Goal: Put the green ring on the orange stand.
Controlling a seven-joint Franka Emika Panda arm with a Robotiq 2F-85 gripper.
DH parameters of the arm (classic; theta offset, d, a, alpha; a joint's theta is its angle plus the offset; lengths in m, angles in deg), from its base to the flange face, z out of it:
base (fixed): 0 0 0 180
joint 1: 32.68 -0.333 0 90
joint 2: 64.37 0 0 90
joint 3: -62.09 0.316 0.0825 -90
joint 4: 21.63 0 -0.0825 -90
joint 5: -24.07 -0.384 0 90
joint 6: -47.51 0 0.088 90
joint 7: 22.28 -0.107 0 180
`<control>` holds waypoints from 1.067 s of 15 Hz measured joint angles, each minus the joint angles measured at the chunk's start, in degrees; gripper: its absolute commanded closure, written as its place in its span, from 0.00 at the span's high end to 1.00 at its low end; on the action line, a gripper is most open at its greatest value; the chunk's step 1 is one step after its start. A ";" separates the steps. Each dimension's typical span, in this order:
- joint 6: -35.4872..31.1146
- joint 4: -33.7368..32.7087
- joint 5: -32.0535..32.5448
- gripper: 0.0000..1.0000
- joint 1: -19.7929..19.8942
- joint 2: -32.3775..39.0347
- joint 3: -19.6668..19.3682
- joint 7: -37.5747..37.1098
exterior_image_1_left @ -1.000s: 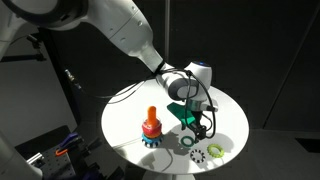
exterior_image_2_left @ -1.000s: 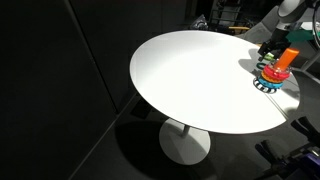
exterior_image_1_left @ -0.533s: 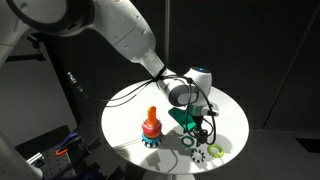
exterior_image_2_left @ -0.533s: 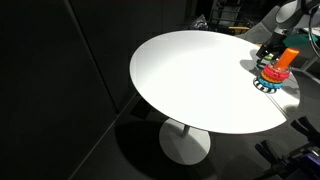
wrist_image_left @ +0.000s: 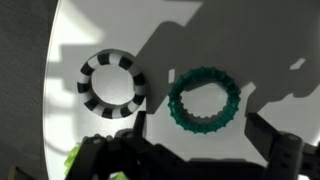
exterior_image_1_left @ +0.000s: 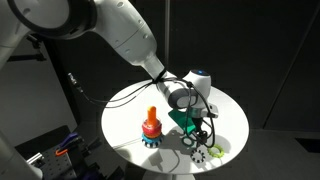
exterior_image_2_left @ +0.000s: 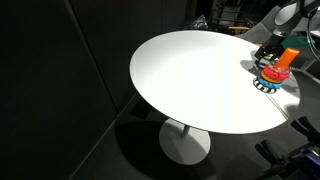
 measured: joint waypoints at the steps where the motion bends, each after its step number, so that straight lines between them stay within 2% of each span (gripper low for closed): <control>1: -0.10 0.00 0.00 1.00 0.17 0.07 0.22 0.04; 16: -0.17 0.01 -0.83 1.00 2.40 1.07 2.26 1.36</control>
